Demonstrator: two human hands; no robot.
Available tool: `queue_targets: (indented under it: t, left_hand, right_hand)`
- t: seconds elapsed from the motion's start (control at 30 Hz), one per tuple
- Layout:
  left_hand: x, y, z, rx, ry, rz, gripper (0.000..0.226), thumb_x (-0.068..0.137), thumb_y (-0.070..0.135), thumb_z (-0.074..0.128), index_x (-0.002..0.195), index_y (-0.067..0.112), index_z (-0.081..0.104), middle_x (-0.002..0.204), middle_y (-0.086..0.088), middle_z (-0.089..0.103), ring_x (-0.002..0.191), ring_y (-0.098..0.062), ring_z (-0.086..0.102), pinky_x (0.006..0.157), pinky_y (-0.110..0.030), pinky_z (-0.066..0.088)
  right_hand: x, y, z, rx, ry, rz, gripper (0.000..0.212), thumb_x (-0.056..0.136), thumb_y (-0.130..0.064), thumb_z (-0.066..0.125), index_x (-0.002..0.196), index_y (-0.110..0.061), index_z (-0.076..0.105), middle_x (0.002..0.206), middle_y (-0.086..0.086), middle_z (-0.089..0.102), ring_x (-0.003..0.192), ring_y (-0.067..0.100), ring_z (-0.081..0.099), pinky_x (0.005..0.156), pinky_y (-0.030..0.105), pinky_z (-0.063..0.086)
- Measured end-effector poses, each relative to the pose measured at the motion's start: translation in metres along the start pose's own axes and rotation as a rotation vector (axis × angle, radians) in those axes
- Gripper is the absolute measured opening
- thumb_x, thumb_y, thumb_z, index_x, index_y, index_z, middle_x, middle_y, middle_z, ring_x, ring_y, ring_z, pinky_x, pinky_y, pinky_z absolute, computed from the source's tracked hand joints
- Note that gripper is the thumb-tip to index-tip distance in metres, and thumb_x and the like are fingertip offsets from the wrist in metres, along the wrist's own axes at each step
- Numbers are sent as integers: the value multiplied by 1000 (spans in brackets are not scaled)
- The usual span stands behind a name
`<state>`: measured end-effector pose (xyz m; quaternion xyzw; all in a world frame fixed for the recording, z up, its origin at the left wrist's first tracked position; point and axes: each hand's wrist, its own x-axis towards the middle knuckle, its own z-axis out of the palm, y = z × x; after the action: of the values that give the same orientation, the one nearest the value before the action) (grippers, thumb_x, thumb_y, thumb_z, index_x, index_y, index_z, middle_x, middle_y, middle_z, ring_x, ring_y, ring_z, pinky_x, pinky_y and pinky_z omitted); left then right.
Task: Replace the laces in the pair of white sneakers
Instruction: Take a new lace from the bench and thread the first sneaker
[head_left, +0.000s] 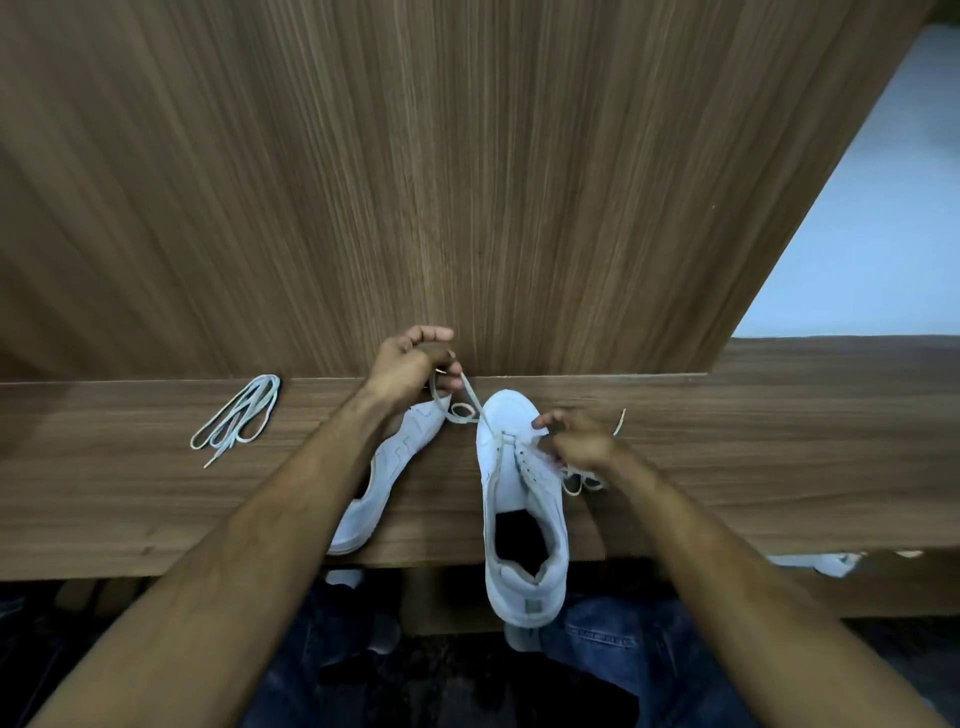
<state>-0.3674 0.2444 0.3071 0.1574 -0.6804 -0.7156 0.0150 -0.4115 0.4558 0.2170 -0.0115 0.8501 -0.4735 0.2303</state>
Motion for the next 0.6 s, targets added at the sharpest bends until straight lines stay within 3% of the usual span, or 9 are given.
queue_targets:
  t: [0.1, 0.23, 0.33, 0.43, 0.6]
  left_hand:
    - [-1, 21, 2, 32, 4, 81, 19, 93, 0, 51, 106, 10, 61, 73, -7, 65, 46, -11, 58, 55, -26, 49]
    - [-5, 53, 15, 90, 21, 211, 19, 94, 0, 49, 106, 6, 62, 78, -4, 65, 38, -5, 51, 41, -17, 40]
    - [-8, 78, 24, 164, 22, 320, 18, 94, 2, 50, 103, 10, 64, 79, 0, 67, 37, -2, 49, 35, -15, 34]
    - [-12, 98, 32, 225, -9, 431, 18, 94, 3, 50, 98, 14, 64, 80, 1, 69, 38, -3, 50, 34, -16, 30]
    - [-21, 121, 48, 294, -49, 607, 17, 95, 0, 49, 101, 8, 64, 82, -6, 67, 41, 1, 51, 37, -13, 36]
  right_hand:
    - [-13, -30, -29, 283, -35, -40, 19, 91, 7, 53, 102, -6, 62, 63, 2, 58, 42, 5, 46, 42, 18, 40]
    - [-30, -78, -62, 340, 31, -186, 15, 89, -2, 62, 90, -15, 68, 63, 3, 55, 50, 9, 48, 54, 27, 42]
    - [-50, -116, -80, 428, 83, -338, 14, 91, -4, 61, 95, -15, 68, 61, 2, 56, 42, 6, 44, 52, 26, 50]
    - [-68, -143, -92, 453, 98, -492, 17, 92, -6, 60, 104, -16, 66, 72, 3, 64, 40, 5, 42, 40, 19, 40]
    - [-87, -166, -92, 467, 133, -643, 22, 88, -5, 65, 106, -17, 65, 98, 10, 69, 41, 6, 44, 36, 17, 33]
